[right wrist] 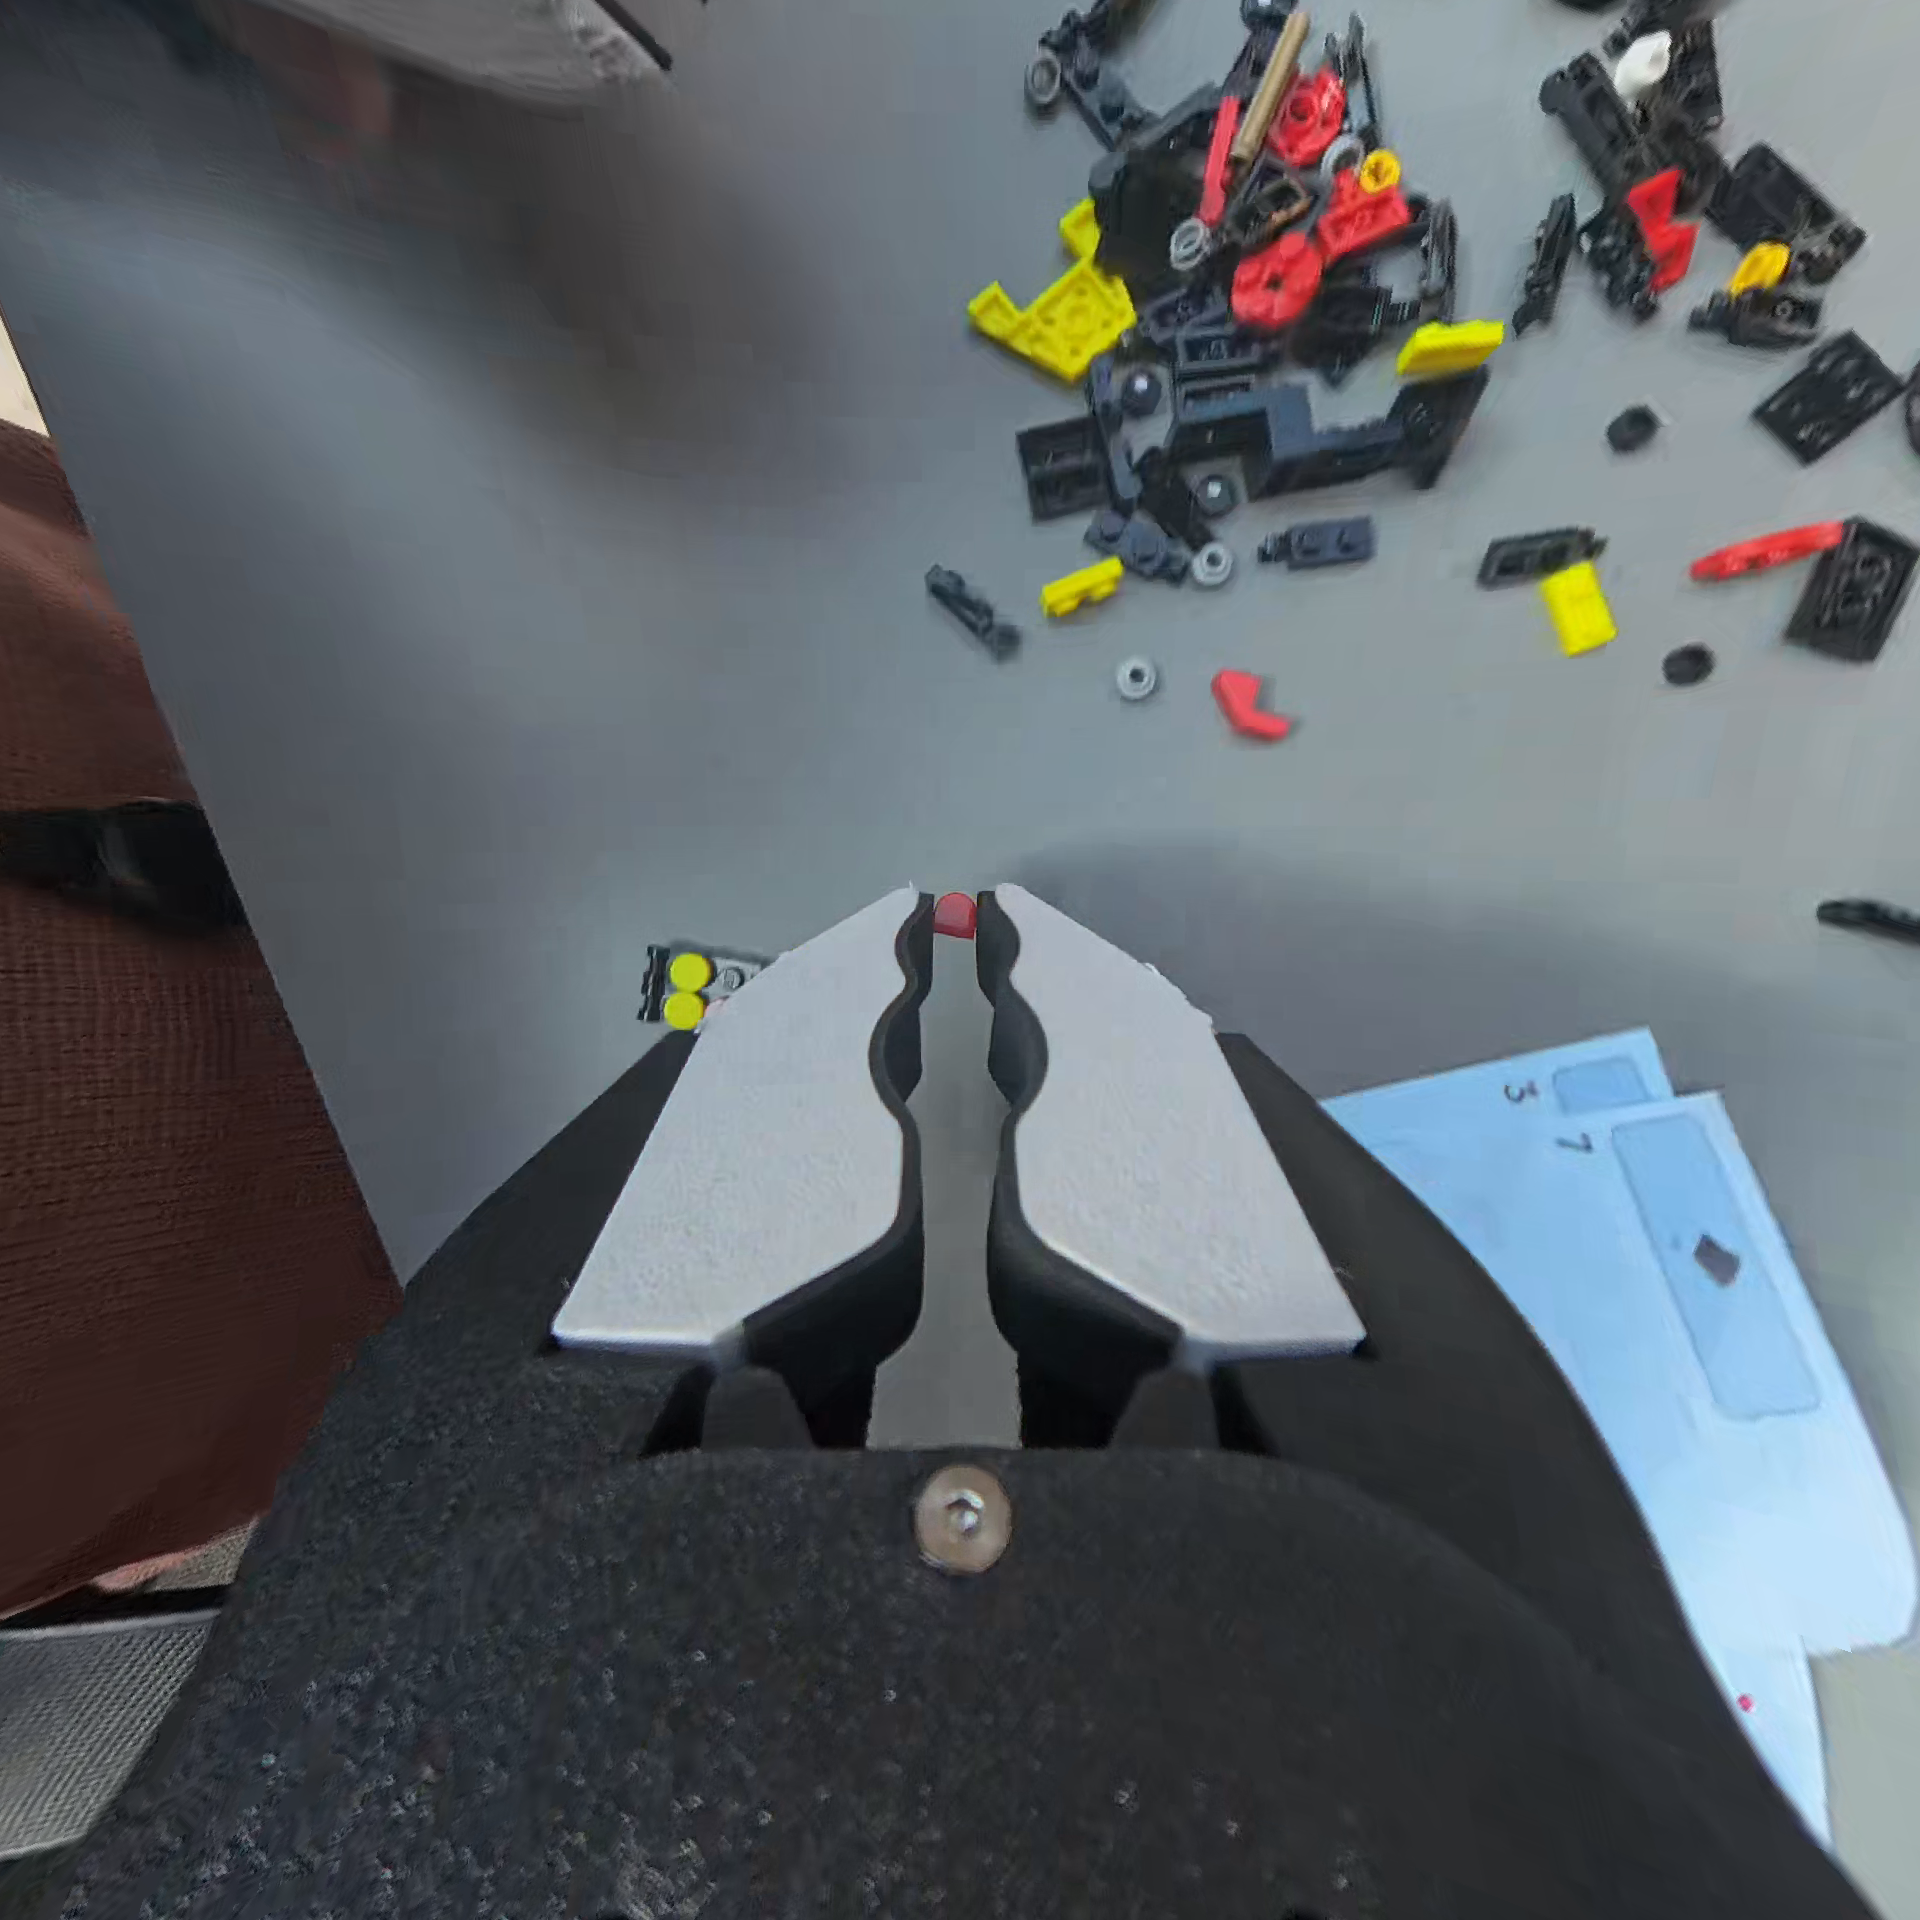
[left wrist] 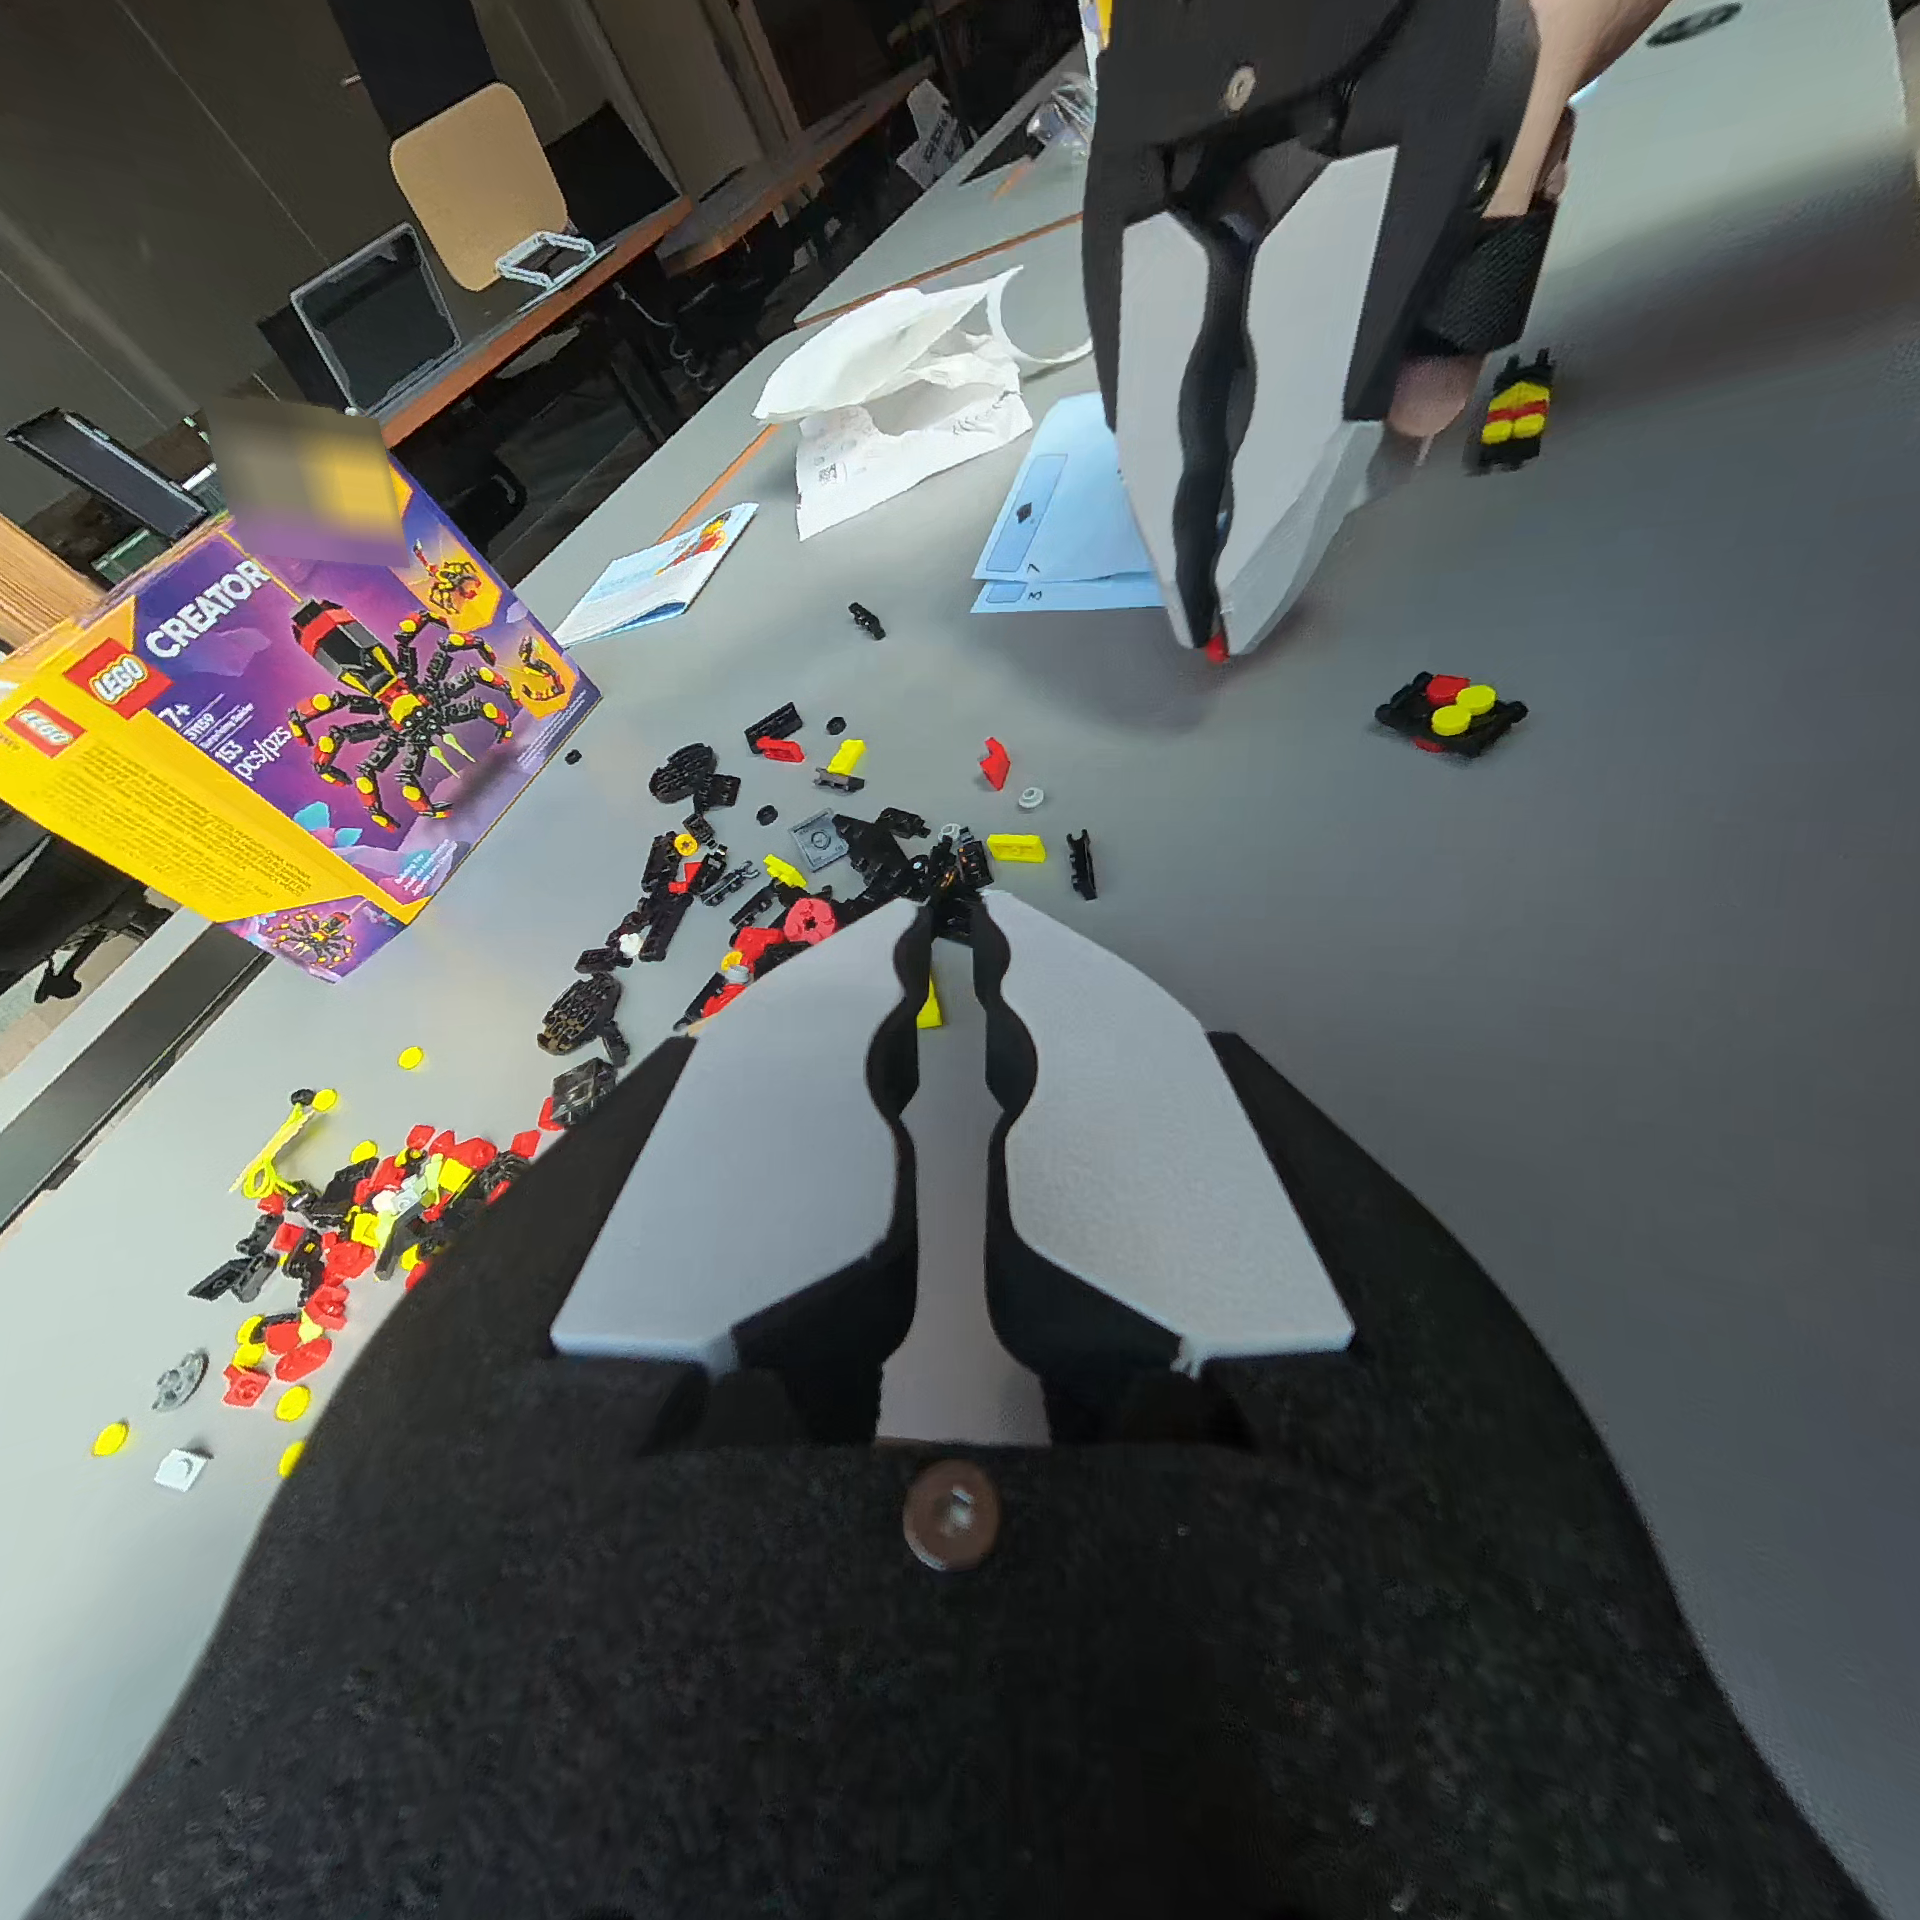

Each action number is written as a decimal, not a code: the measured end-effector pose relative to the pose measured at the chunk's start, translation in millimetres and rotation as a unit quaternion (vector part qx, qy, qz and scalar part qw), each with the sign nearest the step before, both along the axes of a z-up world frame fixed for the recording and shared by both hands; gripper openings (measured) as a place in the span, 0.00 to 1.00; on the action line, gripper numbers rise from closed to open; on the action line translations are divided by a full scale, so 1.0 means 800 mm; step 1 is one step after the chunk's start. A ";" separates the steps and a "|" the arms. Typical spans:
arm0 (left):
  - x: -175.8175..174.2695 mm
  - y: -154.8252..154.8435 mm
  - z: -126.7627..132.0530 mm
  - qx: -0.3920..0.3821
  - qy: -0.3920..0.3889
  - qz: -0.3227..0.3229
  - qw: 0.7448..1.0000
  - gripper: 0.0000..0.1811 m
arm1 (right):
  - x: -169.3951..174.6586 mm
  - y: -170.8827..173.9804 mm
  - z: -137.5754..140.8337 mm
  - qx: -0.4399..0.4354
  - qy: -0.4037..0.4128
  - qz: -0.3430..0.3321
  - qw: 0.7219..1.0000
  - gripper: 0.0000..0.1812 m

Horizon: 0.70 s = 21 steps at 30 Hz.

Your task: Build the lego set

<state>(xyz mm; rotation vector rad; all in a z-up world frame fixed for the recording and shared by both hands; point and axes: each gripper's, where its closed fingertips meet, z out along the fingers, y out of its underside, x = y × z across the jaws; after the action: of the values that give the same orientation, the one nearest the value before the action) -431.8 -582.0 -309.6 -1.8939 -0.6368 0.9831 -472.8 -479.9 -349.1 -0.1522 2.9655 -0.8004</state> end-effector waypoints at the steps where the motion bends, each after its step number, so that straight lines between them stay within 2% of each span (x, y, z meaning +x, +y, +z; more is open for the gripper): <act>1: 0.000 0.007 -0.004 -0.025 -0.006 -0.010 1.000 0.04 | 0.005 0.018 -0.004 -0.004 0.003 -0.024 1.000 0.04; 4: 0.002 0.045 -0.029 -0.097 -0.072 -0.068 0.990 0.05 | 0.013 0.052 -0.017 -0.006 0.017 -0.073 0.997 0.04; 7: 0.009 0.094 -0.046 -0.107 -0.150 -0.135 0.974 0.05 | 0.026 0.061 -0.028 -0.015 0.011 -0.079 0.997 0.04; 10: 0.005 0.118 -0.056 -0.118 -0.184 -0.156 0.963 0.07 | 0.026 0.064 -0.033 -0.024 0.014 -0.081 0.996 0.05; 14: 0.005 0.141 -0.055 -0.078 -0.223 -0.165 0.958 0.13 | 0.020 0.073 -0.031 -0.025 0.023 -0.082 0.996 0.07; 19: 0.003 0.156 -0.063 -0.065 -0.266 -0.138 0.952 0.26 | 0.018 0.086 -0.025 -0.040 0.012 -0.092 0.995 0.08; 21: 0.002 0.159 -0.066 -0.062 -0.279 -0.125 0.950 0.28 | 0.017 0.092 -0.024 -0.046 0.012 -0.101 0.994 0.07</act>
<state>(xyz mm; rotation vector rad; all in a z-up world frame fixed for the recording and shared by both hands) -430.2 -454.8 -362.4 -2.3170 -0.6409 0.3220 -459.1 -406.0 -368.6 0.1358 3.0028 -0.9631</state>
